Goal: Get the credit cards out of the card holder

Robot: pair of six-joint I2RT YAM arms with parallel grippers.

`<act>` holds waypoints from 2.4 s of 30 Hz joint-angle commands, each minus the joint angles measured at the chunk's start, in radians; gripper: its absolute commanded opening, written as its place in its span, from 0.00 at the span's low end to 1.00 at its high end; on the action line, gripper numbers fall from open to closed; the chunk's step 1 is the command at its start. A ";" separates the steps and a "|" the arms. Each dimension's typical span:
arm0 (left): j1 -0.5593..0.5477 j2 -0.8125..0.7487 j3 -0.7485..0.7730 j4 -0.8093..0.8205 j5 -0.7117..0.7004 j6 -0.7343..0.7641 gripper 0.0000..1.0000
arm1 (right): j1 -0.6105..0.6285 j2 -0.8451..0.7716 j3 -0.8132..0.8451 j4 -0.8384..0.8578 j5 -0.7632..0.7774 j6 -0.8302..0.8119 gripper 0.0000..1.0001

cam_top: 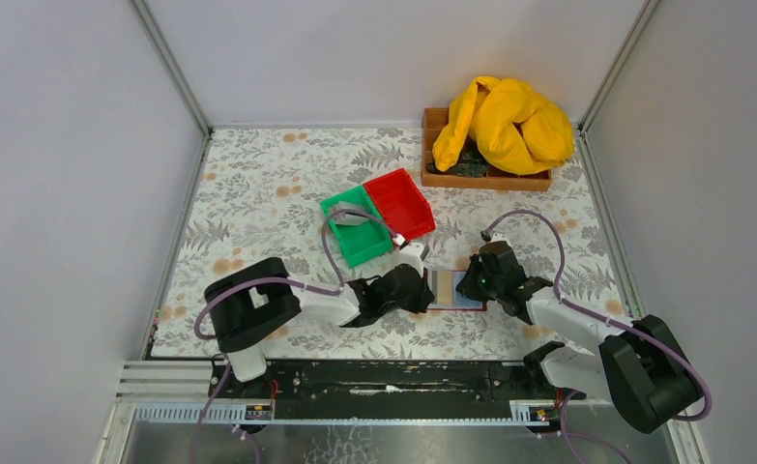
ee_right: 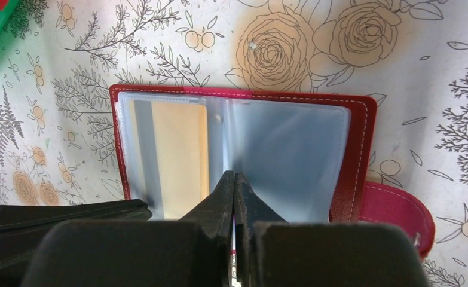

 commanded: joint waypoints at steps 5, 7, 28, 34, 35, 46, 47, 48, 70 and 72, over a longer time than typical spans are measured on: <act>0.005 -0.034 -0.080 -0.060 -0.085 0.000 0.00 | -0.008 0.022 -0.002 0.033 0.003 -0.028 0.00; 0.005 -0.034 -0.083 -0.072 -0.098 0.006 0.00 | -0.008 0.025 -0.005 0.038 0.002 -0.029 0.00; -0.002 0.082 -0.065 -0.007 -0.038 -0.013 0.00 | -0.008 -0.129 -0.042 0.114 -0.137 -0.034 0.00; -0.002 0.066 -0.063 -0.015 -0.040 -0.011 0.00 | -0.008 -0.142 -0.033 0.051 -0.080 -0.050 0.00; -0.003 0.066 -0.063 -0.015 -0.038 -0.011 0.00 | -0.008 -0.152 -0.033 0.041 -0.069 -0.053 0.00; -0.001 0.025 -0.089 -0.036 -0.049 -0.011 0.00 | -0.008 -0.141 -0.040 0.023 -0.034 -0.064 0.00; -0.004 0.013 -0.093 -0.044 -0.050 -0.011 0.00 | -0.008 -0.130 -0.040 0.023 -0.031 -0.061 0.00; -0.009 0.000 -0.097 -0.050 -0.056 -0.011 0.00 | -0.008 -0.121 -0.040 0.019 -0.026 -0.059 0.00; -0.021 -0.077 -0.085 -0.083 -0.105 0.013 0.00 | -0.016 -0.017 -0.054 0.059 -0.050 -0.050 0.00; -0.023 -0.079 -0.074 -0.086 -0.105 0.021 0.00 | -0.016 -0.020 -0.056 0.060 -0.050 -0.051 0.00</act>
